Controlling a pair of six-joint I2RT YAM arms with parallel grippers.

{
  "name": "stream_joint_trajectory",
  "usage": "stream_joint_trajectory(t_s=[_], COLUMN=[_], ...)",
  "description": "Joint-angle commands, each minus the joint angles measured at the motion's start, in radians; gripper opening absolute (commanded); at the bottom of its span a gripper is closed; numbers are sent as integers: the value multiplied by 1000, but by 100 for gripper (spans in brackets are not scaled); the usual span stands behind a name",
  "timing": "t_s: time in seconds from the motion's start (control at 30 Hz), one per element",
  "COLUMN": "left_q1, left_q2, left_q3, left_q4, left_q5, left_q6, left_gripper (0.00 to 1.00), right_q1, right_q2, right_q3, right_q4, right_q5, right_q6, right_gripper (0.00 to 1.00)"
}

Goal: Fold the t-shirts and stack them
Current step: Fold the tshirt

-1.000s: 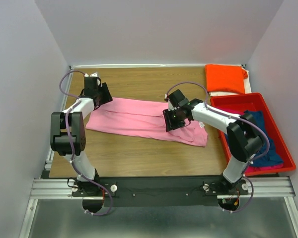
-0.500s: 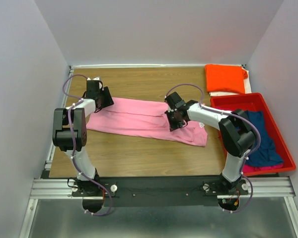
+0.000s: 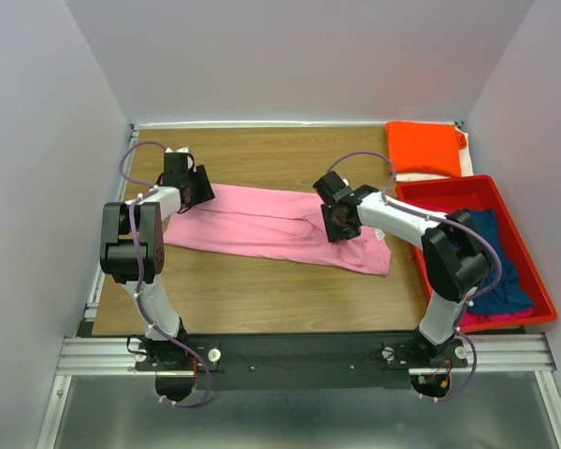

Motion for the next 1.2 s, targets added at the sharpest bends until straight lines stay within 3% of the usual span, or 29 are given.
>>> stream_joint_trajectory(t_s=[0.0,0.17,0.27,0.43,0.53,0.67,0.93,1.17], left_q1=[4,4,4,5,4,4,7,8], left_q2=[14,8,3,8,9,8,0,2], left_q3=[-2,-2,-7,-16,-22,-31,-46,-43], left_q4=[4,0,1,3,6,7,4,0], left_q5=[10,-1,-3,-1,-1,-3,-12,-9], left_q6=[26,29,30,30,29,27,37,43], left_gripper=[68,68,68,68,68,68,68,68], right_q1=[3,4,6,20,26,27,27,26], right_q2=[-11,-25,-41,-25,-4,50,134,124], right_q3=[63,151,219,280,265,245,195,159], right_q4=[-89,-119,-119,-97,-58,-37,-45,-51], right_q5=[131,163,103,-113,-341,-536,-498,-333], right_q6=[16,-13,-70,-183,-205,-228,-171,-102], right_gripper=[51,52,53,53,52,52,50,48])
